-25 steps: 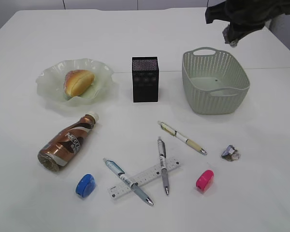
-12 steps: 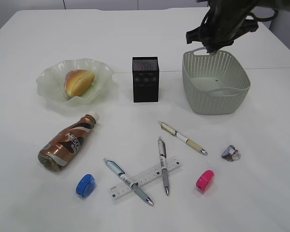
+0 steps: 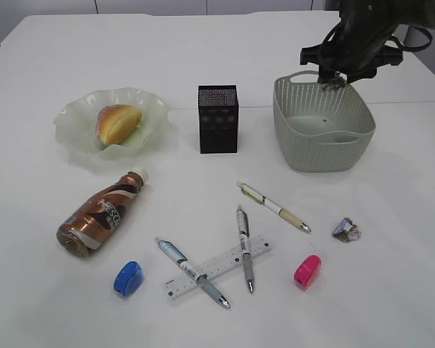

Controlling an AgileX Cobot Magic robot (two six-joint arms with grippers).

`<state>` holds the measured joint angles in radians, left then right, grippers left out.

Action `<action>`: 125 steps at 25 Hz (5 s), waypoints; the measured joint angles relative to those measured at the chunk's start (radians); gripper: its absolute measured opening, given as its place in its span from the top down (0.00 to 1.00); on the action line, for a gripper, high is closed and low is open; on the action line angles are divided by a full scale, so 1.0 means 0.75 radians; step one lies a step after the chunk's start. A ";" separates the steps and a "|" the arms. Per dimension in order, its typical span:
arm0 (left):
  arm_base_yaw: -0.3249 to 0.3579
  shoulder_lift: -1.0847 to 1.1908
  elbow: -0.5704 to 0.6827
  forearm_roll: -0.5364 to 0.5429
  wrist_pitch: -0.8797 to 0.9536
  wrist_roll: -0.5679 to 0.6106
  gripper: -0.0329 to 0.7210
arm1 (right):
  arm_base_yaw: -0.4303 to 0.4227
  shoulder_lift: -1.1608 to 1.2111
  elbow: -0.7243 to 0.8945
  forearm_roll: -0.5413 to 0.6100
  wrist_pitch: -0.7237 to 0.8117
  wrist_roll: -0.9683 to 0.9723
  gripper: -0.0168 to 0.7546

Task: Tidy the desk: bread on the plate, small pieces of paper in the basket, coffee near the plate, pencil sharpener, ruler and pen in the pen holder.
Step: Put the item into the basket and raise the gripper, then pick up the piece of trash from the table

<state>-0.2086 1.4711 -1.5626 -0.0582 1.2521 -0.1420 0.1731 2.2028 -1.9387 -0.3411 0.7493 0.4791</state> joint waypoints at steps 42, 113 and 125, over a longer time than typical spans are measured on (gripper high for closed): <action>0.000 -0.001 0.000 -0.033 0.000 -0.019 0.24 | -0.048 -0.055 -0.345 0.410 0.650 -0.379 0.36; 0.000 -0.001 0.000 -0.037 0.000 -0.019 0.24 | -0.041 -0.166 0.825 0.636 0.193 -0.253 0.35; 0.000 -0.001 0.000 -0.035 0.000 -0.019 0.24 | -0.041 -0.152 0.825 0.634 0.180 -0.253 0.54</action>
<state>-0.2086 1.4702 -1.5626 -0.0845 1.2521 -0.1562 0.1427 2.0890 -1.3196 0.1341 0.8839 0.2890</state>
